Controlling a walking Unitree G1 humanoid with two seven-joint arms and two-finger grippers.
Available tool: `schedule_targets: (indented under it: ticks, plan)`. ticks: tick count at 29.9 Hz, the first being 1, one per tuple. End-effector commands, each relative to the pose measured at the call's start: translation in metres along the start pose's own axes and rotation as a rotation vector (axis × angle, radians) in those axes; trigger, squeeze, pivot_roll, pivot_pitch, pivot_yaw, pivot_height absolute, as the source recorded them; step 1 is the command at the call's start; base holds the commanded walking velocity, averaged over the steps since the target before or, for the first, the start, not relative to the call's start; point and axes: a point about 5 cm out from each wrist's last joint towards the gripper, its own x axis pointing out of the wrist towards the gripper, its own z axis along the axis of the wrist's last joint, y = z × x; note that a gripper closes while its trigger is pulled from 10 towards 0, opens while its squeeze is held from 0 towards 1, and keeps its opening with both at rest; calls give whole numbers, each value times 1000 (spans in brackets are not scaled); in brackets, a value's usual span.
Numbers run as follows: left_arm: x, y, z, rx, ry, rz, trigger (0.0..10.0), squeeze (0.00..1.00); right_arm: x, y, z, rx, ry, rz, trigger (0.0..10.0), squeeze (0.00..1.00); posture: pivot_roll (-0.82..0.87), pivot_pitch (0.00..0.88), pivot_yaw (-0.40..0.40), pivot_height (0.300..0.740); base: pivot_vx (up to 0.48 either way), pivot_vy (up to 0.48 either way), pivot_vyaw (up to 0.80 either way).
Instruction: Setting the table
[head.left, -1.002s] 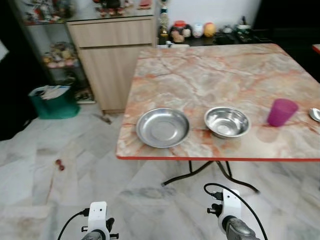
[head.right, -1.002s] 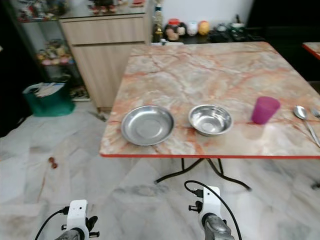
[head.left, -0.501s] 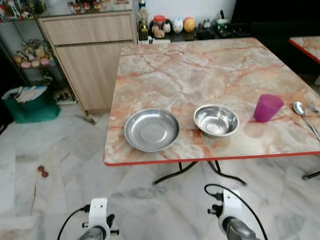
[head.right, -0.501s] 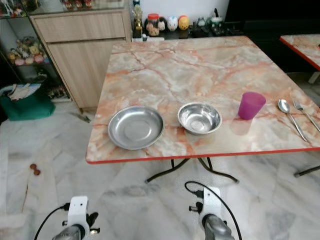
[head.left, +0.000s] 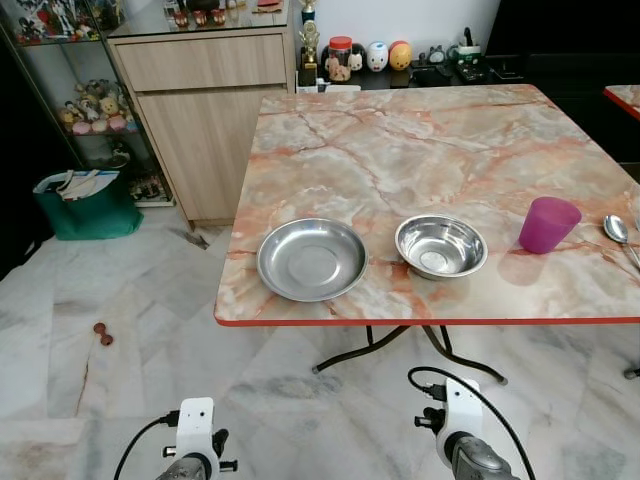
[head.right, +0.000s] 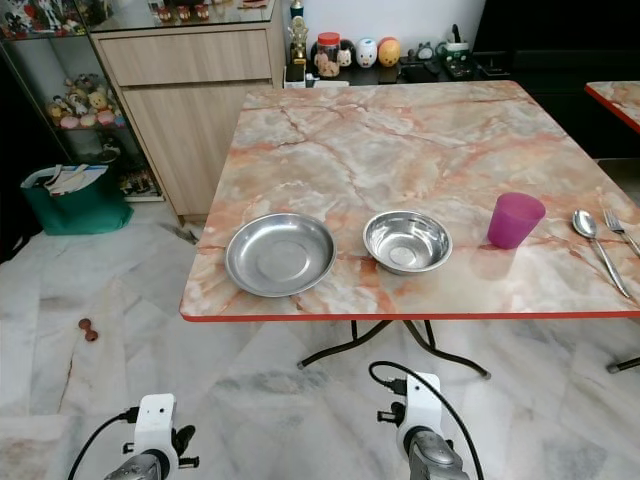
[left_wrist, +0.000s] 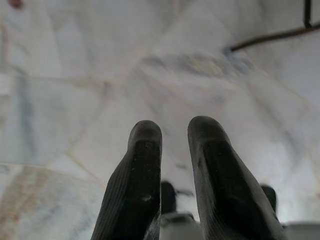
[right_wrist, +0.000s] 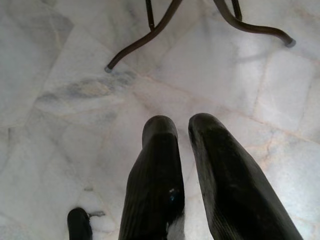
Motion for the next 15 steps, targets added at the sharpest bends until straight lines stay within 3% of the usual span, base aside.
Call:
schedule_targets:
  ticks: [1, 5, 8, 12, 15]
  plan:
    - [-1, 16, 6, 0, -60, 92, 10000, 0, 0, 1, -2, 9, 2, 1, 10000, 0, -49, 0, 48, 740, 0, 0, 0]
    - [-2, 26, 19, 51, -152, 174, 10000, 0, 0, 1, -2, 4, 5, 2, 10000, 0, -45, 0, 47, 740, 0, 0, 0]
    - [-7, 49, 39, 16, -286, 330, 10000, 0, 0, 1, -3, 8, 6, 3, 10000, 0, -43, 0, 49, 740, 0, 0, 0]
    - [-10, 59, 50, -6, -347, 387, 10000, 0, 0, 1, -3, 8, 6, 3, 10000, 0, -43, 0, 49, 740, 0, 0, 0]
    - [-12, 66, 93, 17, -511, 424, 10000, 0, 0, 1, -3, 5, 8, 3, 10000, 0, -42, 0, 49, 740, 0, 0, 0]
